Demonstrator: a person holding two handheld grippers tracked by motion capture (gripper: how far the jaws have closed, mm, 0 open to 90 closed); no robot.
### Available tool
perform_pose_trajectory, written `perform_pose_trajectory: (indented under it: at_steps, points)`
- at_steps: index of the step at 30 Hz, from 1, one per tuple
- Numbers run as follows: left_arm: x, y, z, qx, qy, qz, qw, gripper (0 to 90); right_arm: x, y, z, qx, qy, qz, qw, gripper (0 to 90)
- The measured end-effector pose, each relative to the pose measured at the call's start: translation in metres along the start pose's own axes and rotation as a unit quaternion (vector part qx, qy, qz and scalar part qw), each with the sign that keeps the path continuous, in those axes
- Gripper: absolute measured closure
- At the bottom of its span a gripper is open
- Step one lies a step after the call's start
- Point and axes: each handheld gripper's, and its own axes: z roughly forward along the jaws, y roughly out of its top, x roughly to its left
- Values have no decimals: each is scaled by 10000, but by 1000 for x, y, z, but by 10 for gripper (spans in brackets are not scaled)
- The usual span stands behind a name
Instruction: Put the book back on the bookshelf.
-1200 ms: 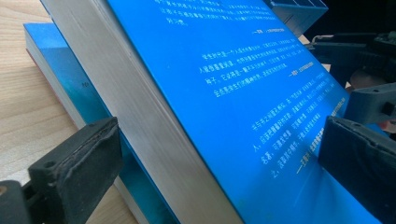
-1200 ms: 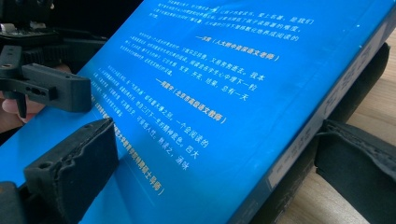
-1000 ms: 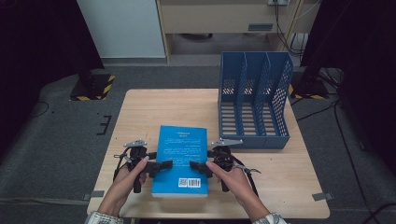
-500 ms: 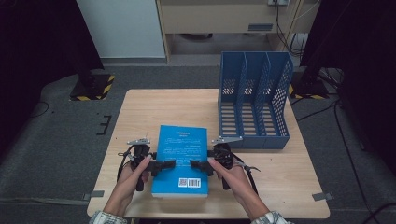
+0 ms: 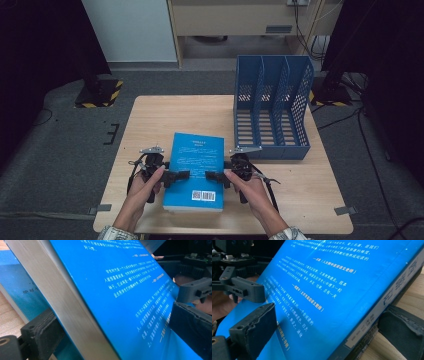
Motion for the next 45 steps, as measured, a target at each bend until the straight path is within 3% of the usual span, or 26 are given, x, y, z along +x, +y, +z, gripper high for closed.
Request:
perform_pose_trajectory:
  at_steps: [8,15,21,30,41,45]
  points:
    - [-6,5,-4,66,132,129,9998,36,6,6,-2,107,-163,-28,9998,43]
    - [-11,12,-17,-192,301,269,9990,92,16,19,-7,-76,-345,-276,9990,110]
    - [-14,19,-26,-241,367,316,9985,127,24,34,-11,-21,-442,-403,9982,162]
    - [-17,40,-38,-370,522,494,9967,210,33,57,-17,-188,-602,-738,9953,235]
    - [-20,64,-42,-400,786,701,9936,237,37,81,-22,-295,-838,-1070,9903,291]
    - [-19,72,-43,-438,821,728,9930,258,36,88,-24,-367,-868,-1071,9898,315]
